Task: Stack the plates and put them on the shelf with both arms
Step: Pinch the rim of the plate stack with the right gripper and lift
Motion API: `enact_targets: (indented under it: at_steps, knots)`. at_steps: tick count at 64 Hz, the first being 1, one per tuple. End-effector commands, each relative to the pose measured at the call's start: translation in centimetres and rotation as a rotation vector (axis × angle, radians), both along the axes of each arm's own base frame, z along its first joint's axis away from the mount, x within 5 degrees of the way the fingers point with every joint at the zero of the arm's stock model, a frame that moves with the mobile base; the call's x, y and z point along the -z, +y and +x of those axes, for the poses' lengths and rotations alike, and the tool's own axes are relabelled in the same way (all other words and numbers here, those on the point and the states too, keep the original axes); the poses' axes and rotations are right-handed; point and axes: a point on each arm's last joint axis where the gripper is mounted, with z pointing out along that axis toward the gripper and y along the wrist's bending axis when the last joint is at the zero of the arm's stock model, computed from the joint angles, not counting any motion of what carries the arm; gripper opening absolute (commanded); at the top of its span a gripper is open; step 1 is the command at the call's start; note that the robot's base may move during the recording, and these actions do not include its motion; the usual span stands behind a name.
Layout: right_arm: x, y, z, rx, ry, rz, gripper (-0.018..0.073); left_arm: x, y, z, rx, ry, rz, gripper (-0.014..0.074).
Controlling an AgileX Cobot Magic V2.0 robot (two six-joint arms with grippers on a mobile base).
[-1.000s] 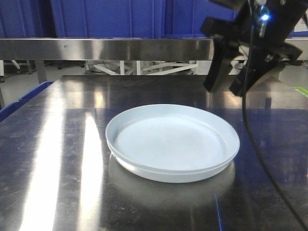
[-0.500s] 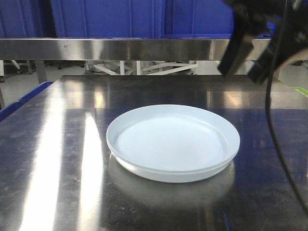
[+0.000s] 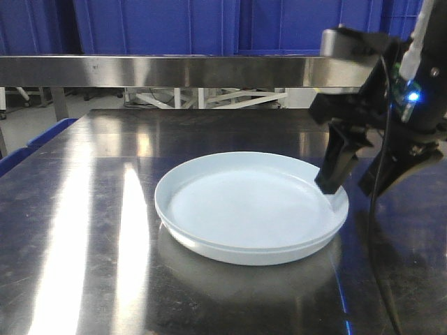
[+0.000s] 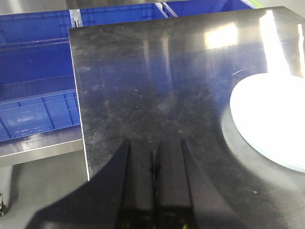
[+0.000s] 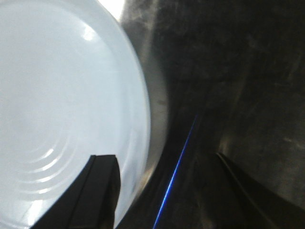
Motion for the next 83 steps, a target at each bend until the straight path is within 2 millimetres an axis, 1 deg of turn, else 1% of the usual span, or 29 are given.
enact_targets:
  at_steps: [1, 12, 19, 31, 42, 54, 61, 67, 75, 78, 83]
  knots:
    - [-1.4, 0.2, 0.5, 0.018, -0.065, 0.035, 0.0467, -1.6, -0.4, 0.1, 0.034, -0.080, -0.048, 0.0084]
    - [-0.7, 0.3, 0.7, 0.018, -0.046, 0.029, 0.0453, -1.6, -0.4, 0.1, 0.034, -0.080, -0.048, 0.0084]
    - [-0.6, 0.3, 0.7, 0.020, -0.047, 0.029, 0.0365, -1.6, -0.4, 0.1, 0.034, -0.080, -0.048, 0.0084]
    - [-0.6, 0.3, 0.7, 0.019, -0.041, 0.031, 0.0174, -1.6, -0.4, 0.1, 0.034, -0.080, -0.048, 0.0084]
    - [-0.6, 0.3, 0.6, 0.014, -0.027, 0.030, 0.0048, -1.6, -0.4, 0.1, 0.034, -0.082, -0.045, 0.0084]
    - [-0.9, 0.4, 0.6, 0.014, -0.026, 0.041, 0.0051, -1.6, -0.4, 0.1, 0.034, -0.084, -0.042, 0.0084]
    - [-2.3, 0.5, 0.7, 0.022, -0.066, 0.067, 0.0051, -1.6, -0.4, 0.1, 0.034, -0.084, -0.042, 0.0084]
    - [-4.0, 0.4, 0.5, 0.030, -0.137, 0.085, 0.0051, -1.6, -0.4, 0.1, 0.034, -0.084, -0.042, 0.0084]
    - [-7.0, 0.0, -0.3, 0.045, -0.259, 0.116, 0.0051, -1.6, -0.4, 0.1, 0.034, -0.084, -0.042, 0.0084]
    - [-8.4, -0.2, -0.9, 0.052, -0.312, 0.135, 0.0051, -1.6, -0.4, 0.1, 0.034, -0.084, -0.042, 0.0084]
    - [-10.2, -0.4, -1.8, 0.056, -0.374, 0.155, 0.0051, -1.6, -0.4, 0.1, 0.034, -0.084, -0.042, 0.0084]
